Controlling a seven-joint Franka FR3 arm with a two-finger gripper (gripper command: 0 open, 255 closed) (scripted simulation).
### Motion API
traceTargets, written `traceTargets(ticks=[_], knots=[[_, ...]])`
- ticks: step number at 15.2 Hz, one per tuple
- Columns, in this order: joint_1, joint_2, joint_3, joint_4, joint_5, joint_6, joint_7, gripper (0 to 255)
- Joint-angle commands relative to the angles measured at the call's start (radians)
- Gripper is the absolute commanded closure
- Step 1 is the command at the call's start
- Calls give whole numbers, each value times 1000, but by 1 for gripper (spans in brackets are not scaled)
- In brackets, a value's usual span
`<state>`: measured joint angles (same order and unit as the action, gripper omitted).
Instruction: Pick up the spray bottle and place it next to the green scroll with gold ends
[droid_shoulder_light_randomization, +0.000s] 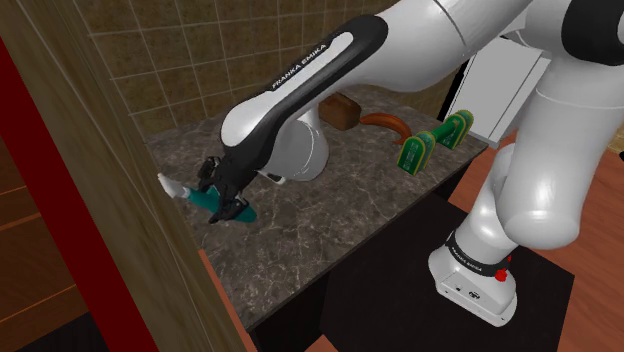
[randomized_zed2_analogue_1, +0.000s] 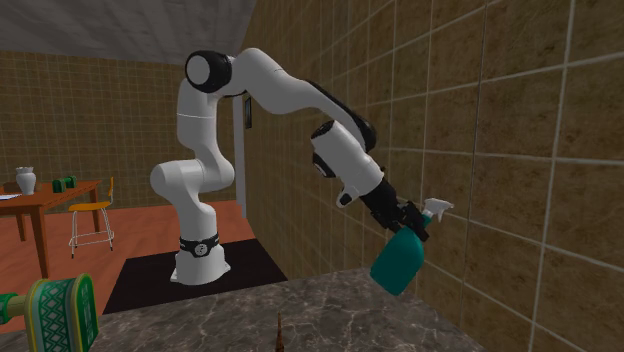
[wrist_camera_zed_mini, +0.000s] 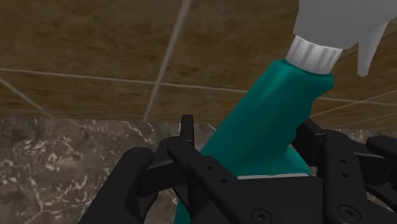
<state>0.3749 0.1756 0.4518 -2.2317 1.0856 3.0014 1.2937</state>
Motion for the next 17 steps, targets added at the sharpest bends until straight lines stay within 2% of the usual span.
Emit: traceTargets(ticks=[1, 9, 17], knots=[[9, -24, -17, -4, -52, -21, 57, 255], [22, -110, -59, -8, -211, -99, 230, 255], [16, -181, -78, 11, -333, -185, 362, 255]])
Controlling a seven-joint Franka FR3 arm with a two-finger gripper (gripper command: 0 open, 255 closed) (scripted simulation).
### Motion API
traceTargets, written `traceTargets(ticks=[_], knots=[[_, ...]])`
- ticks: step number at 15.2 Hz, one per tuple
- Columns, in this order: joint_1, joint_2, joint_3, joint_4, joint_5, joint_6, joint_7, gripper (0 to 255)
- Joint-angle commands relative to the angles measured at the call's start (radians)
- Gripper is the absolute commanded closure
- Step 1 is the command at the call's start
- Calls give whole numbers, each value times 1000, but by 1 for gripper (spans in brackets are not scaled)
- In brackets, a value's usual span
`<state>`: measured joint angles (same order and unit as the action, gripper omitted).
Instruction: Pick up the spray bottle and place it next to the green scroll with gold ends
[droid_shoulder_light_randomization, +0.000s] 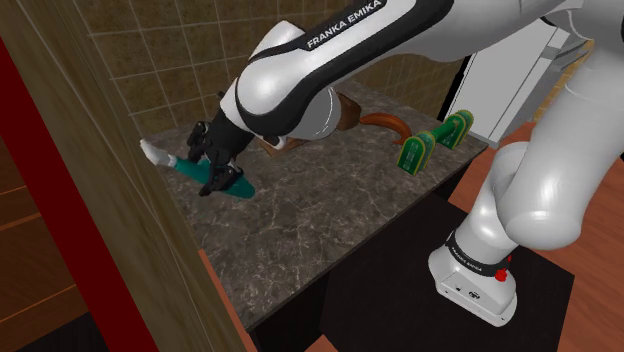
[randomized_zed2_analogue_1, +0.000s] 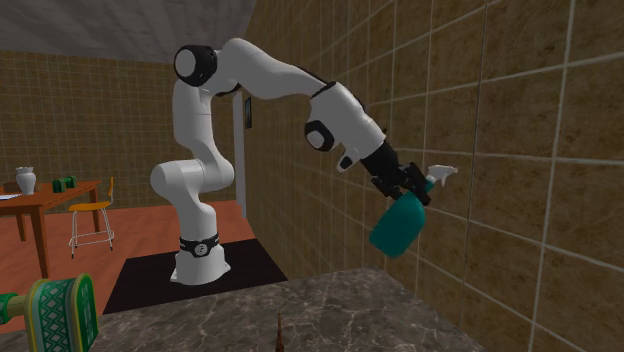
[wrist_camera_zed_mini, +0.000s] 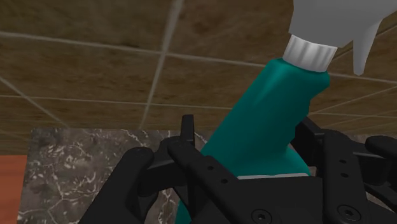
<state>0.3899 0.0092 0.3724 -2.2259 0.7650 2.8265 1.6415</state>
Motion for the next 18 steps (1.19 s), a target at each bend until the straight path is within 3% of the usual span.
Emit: traceTargets(ticks=[1, 18], knots=[[0, -22, -1, 9, -25, -21, 28, 255], [-27, -122, -21, 115, -184, -215, 207, 255]])
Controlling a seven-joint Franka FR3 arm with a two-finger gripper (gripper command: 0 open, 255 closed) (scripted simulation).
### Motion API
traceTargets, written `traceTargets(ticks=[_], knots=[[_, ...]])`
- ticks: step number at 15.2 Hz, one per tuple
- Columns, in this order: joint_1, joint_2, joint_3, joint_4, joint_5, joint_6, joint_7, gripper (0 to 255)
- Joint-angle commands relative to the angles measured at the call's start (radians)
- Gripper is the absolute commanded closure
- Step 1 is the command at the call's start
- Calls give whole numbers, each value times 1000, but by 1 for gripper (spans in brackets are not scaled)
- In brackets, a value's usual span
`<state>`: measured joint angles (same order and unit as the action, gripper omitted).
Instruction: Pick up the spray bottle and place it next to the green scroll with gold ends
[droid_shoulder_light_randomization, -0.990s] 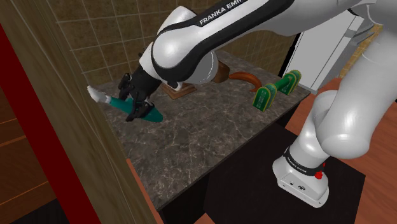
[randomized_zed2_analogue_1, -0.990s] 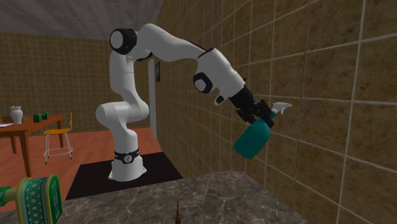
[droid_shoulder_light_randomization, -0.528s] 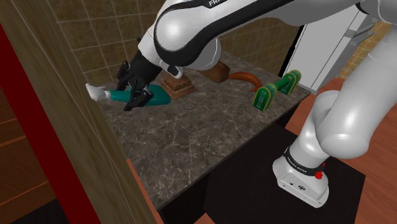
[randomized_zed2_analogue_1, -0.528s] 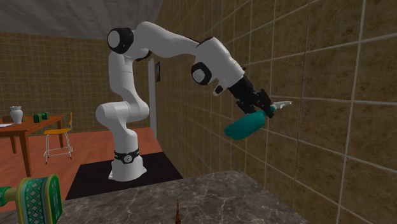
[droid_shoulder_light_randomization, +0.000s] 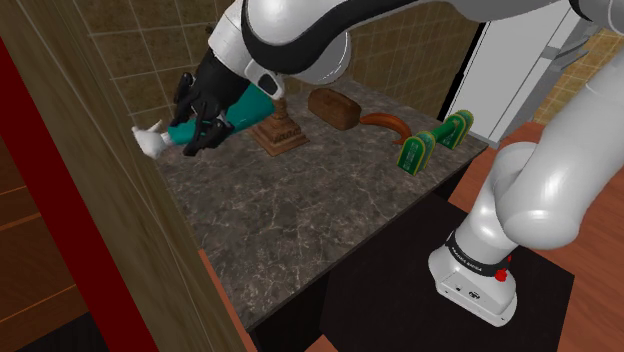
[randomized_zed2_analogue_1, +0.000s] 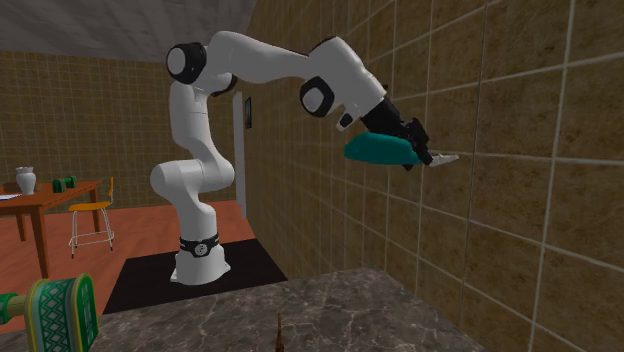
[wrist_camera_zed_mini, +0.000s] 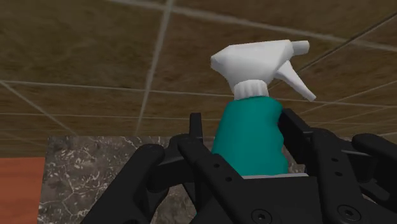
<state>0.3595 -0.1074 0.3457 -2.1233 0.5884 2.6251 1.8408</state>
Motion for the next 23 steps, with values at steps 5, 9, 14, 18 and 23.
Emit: traceTargets(ticks=[5, 9, 14, 18, 23], knots=[[-1, -173, -70, -143, 108, -74, -133, 255], [-5, -300, -141, -252, 149, -134, -217, 255], [-27, -452, -233, -370, 148, -223, -298, 255], [-61, -565, -310, -445, 117, -305, -352, 255], [-121, -688, -416, -510, 49, -420, -417, 255]])
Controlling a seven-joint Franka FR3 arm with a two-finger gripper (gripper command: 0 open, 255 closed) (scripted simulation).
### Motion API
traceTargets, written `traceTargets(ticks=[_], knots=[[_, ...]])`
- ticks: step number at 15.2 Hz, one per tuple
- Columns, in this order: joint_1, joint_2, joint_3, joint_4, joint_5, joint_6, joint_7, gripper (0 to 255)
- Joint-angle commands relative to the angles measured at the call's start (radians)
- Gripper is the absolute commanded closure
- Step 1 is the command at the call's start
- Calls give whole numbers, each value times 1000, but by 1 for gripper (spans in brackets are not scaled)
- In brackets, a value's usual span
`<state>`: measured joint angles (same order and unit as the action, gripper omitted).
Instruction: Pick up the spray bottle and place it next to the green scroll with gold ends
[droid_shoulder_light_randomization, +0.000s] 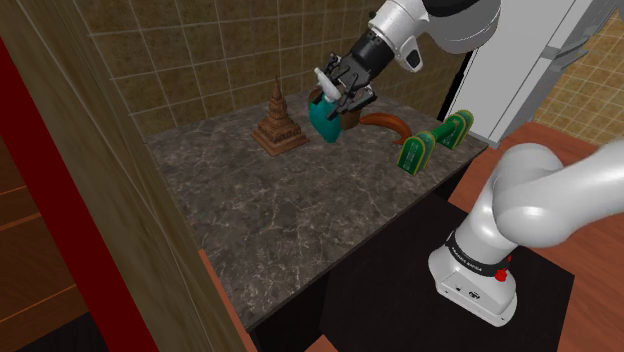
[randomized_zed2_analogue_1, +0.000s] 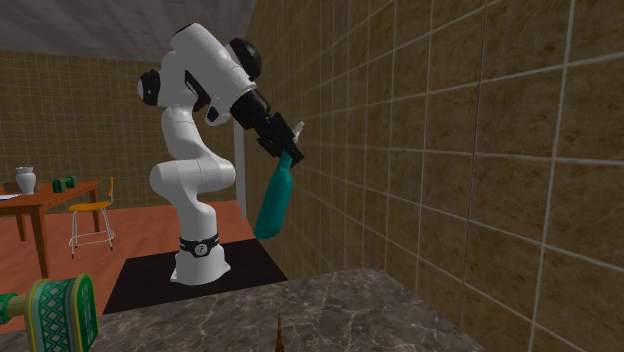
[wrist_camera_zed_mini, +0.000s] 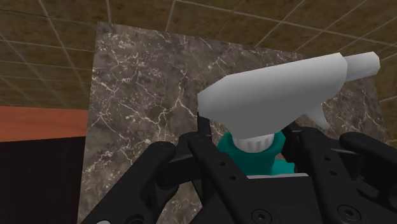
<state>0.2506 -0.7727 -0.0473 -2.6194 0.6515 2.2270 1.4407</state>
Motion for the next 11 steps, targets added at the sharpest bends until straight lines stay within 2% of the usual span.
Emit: traceTargets(ticks=[1, 11], knots=[[-27, -44, -45, -23, -30, -46, -30, 255], [-179, -170, -287, -29, -216, -289, -181, 255]])
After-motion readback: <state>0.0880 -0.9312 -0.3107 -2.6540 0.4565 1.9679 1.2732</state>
